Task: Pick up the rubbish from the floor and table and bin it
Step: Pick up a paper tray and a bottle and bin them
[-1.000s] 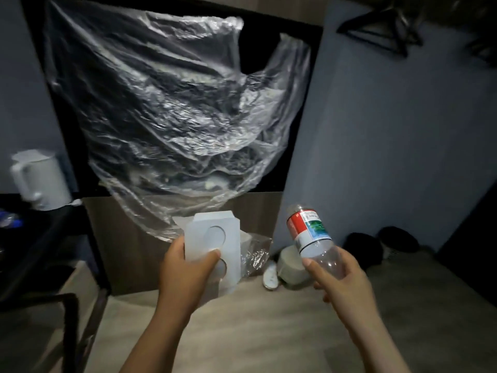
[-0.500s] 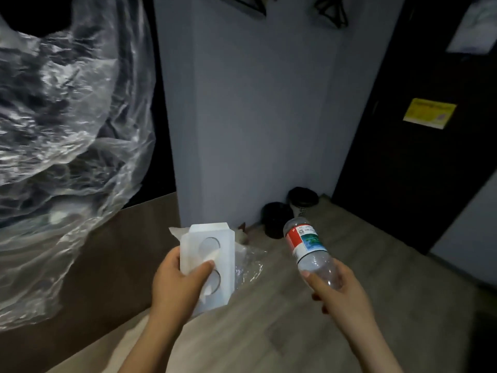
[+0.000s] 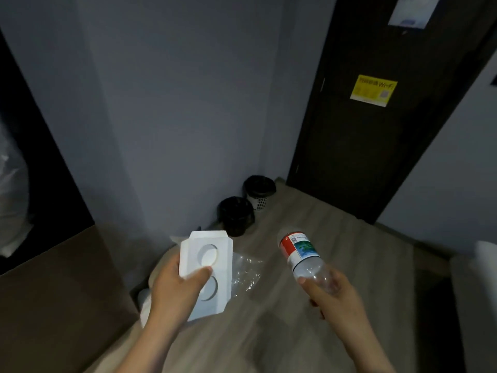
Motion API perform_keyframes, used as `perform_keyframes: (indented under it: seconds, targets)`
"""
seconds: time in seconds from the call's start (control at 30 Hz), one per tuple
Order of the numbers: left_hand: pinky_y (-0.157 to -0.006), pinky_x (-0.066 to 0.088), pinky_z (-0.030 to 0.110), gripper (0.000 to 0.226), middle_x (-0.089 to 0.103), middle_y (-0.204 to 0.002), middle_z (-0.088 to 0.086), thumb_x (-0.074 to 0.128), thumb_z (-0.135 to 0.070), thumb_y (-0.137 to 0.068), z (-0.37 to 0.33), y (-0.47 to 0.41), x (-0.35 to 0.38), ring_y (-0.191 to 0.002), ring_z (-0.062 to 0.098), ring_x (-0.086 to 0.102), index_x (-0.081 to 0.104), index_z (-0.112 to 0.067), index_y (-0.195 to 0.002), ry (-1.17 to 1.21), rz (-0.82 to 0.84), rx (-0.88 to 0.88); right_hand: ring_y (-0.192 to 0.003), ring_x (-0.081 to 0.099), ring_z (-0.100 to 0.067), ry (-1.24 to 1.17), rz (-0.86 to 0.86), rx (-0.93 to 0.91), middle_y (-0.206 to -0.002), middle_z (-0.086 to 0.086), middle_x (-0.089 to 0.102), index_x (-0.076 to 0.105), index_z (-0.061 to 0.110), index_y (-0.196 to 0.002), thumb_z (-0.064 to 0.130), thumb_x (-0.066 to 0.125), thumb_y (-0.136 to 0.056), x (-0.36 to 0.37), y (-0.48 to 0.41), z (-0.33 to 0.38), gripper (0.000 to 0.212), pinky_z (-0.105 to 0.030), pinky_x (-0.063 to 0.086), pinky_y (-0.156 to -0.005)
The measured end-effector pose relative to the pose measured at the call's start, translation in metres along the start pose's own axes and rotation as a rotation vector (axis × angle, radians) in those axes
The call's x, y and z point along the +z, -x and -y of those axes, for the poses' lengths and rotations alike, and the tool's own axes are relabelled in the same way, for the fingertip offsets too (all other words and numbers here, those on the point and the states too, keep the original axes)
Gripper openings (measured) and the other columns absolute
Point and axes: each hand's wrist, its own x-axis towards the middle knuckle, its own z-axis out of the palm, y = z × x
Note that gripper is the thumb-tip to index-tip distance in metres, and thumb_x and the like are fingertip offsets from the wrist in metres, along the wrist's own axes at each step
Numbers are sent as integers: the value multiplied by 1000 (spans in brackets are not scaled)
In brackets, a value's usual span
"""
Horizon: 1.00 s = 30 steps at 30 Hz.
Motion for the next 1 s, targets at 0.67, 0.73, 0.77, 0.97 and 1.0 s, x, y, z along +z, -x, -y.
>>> perform_keyframes:
  seconds: [0.67,0.73,0.77,0.97,1.0]
  targets:
    - [-54,42,22,22,65,-83,-11,69,-17,-77,-46,-288,194,-74,5,61,59,-32,-90,-154,8,1,-87,67,-23,220,53,42,-99,0,68,57,33,-114,57,73,-59,20,-347,48,61,-43,55,-77]
    - [-56,43,24,22,64,-85,-11,67,-16,-78,-43,-320,207,-76,7,60,59,-29,-94,-163,5,-2,-86,68,-23,260,59,64,-96,3,68,55,36,-111,58,72,-59,29,-378,50,58,-47,56,-81]
    - [-57,43,24,21,63,-85,-11,66,-15,-78,-41,-342,214,-76,7,60,60,-27,-94,-167,7,3,-84,68,-20,255,51,69,-95,6,67,54,37,-112,54,74,-63,36,-397,53,56,-46,56,-81]
    - [-57,40,21,22,58,-80,-16,68,-11,-79,-43,-459,250,-73,3,55,57,-25,-91,-170,13,-14,-94,64,-17,300,39,71,-109,5,60,42,27,-136,44,74,-76,77,-498,85,70,-41,54,-84]
    - [-56,40,21,22,58,-80,-16,69,-11,-79,-45,-477,253,-72,4,55,57,-25,-92,-175,20,-19,-95,64,-17,309,39,76,-112,4,59,41,27,-137,45,73,-76,84,-512,92,71,-42,54,-85]
